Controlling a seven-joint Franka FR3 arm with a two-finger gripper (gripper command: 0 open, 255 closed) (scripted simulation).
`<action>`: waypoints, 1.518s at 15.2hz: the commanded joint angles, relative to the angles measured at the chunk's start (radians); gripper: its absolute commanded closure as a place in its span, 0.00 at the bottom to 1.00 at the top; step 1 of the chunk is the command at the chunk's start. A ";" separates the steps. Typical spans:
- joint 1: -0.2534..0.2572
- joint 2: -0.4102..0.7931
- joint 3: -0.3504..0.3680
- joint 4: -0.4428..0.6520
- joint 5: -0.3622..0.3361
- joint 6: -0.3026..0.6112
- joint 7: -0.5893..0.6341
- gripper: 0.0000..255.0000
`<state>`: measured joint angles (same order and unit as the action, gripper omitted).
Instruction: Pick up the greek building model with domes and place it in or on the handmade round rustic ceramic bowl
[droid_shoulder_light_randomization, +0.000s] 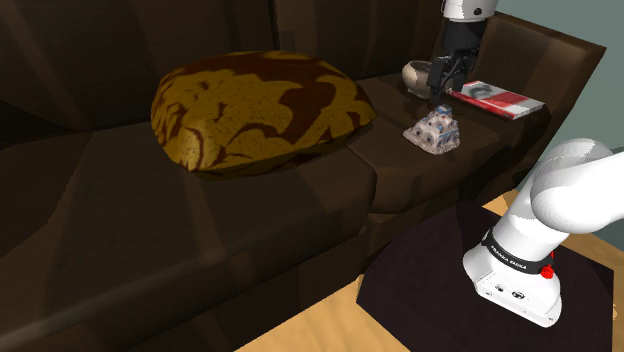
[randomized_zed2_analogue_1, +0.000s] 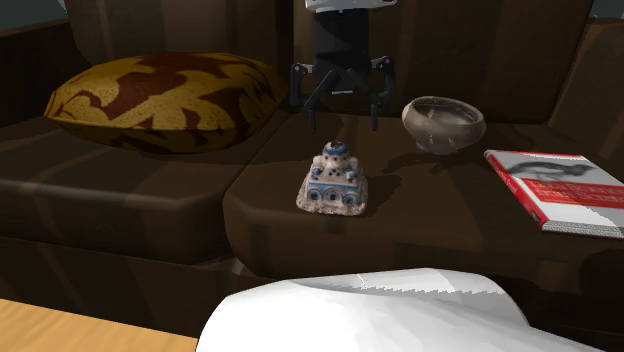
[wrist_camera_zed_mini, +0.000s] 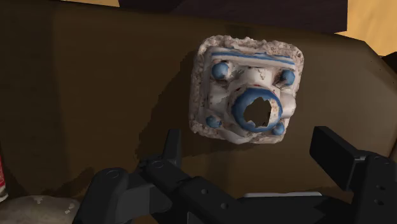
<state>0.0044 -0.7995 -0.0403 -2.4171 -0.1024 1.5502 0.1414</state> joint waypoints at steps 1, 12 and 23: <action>0.000 0.000 0.000 0.000 0.000 0.000 0.000 0.00; 0.002 -0.076 -0.007 -0.092 0.050 0.008 0.023 0.00; 0.002 -0.076 -0.007 -0.091 0.051 0.008 0.023 1.00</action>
<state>0.0066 -0.8761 -0.0468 -2.5078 -0.0517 1.5579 0.1648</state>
